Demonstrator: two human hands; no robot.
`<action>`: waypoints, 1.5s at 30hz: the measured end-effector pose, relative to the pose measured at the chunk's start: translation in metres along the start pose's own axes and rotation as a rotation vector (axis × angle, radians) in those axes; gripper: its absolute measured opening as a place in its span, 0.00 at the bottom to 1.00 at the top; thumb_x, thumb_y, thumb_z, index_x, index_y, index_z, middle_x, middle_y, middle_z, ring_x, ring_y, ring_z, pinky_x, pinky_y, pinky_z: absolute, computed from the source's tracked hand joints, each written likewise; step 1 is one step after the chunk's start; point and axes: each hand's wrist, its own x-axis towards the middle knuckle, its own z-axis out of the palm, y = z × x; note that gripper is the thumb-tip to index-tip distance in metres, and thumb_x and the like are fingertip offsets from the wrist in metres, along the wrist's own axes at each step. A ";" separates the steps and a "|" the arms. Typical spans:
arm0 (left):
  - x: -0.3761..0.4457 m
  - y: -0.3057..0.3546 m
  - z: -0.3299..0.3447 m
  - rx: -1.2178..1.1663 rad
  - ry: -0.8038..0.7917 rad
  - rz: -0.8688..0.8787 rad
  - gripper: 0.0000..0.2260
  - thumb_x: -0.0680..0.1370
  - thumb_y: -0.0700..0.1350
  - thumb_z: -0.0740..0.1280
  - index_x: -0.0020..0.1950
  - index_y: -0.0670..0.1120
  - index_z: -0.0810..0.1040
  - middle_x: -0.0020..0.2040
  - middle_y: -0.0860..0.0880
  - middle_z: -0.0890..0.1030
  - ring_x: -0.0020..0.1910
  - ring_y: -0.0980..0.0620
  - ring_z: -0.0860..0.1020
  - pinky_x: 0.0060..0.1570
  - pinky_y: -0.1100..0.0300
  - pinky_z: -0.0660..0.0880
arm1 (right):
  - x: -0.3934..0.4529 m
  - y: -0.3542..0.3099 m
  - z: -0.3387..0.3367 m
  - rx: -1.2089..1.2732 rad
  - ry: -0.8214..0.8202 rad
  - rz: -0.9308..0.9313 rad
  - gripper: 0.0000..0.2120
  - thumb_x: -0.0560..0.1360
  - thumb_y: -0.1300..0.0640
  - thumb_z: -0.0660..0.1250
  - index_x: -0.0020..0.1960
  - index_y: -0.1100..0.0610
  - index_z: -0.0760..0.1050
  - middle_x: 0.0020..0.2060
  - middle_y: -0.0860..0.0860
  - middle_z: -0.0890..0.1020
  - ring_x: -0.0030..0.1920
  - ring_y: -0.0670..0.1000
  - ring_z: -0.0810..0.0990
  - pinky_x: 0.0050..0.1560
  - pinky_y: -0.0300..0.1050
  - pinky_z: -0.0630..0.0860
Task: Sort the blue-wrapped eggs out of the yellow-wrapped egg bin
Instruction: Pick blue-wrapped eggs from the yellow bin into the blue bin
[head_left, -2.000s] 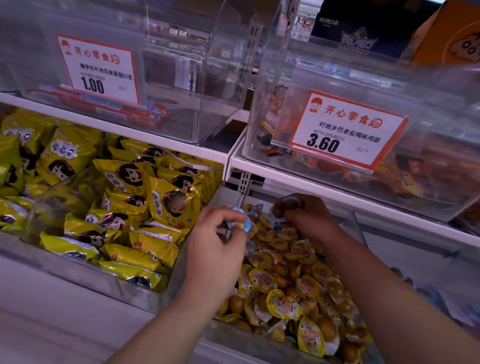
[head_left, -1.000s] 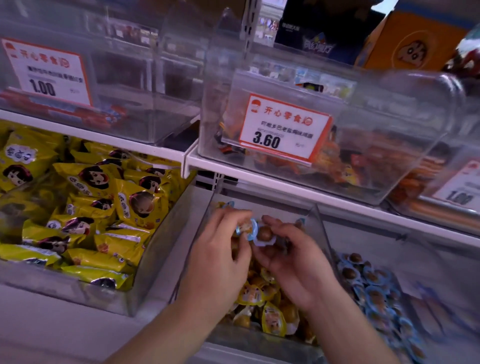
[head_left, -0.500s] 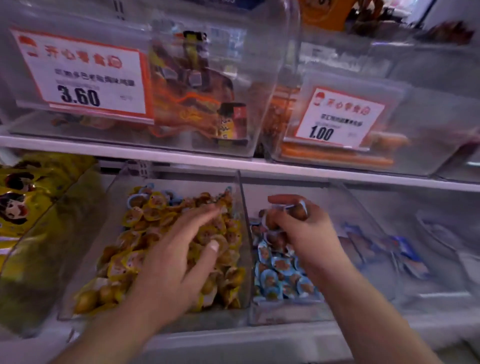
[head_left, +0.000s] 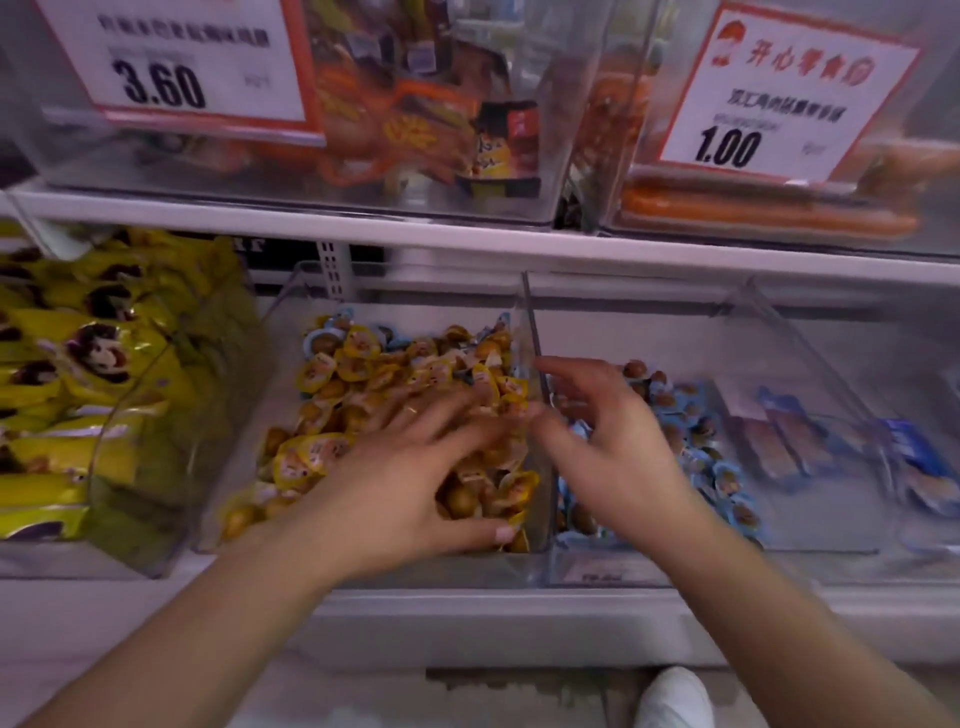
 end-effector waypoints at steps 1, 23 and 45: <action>0.002 0.002 0.003 0.036 -0.024 0.032 0.37 0.68 0.79 0.56 0.73 0.64 0.65 0.78 0.59 0.60 0.75 0.56 0.59 0.75 0.46 0.54 | -0.002 -0.002 0.010 -0.046 -0.019 -0.041 0.21 0.74 0.44 0.65 0.66 0.46 0.76 0.62 0.46 0.74 0.60 0.39 0.74 0.62 0.31 0.70; 0.001 -0.049 -0.034 -0.012 -0.032 -0.087 0.29 0.74 0.69 0.60 0.74 0.65 0.63 0.77 0.63 0.59 0.76 0.57 0.60 0.73 0.51 0.61 | -0.005 -0.003 0.023 -0.046 -0.024 -0.008 0.17 0.77 0.54 0.64 0.65 0.49 0.76 0.63 0.45 0.67 0.58 0.40 0.70 0.54 0.18 0.61; -0.044 -0.040 -0.030 0.233 -0.090 -0.330 0.29 0.69 0.74 0.58 0.63 0.62 0.77 0.65 0.56 0.69 0.71 0.51 0.61 0.75 0.46 0.51 | 0.028 -0.055 0.048 -0.946 -0.284 -0.258 0.19 0.76 0.41 0.63 0.58 0.51 0.82 0.72 0.58 0.69 0.78 0.64 0.51 0.76 0.69 0.43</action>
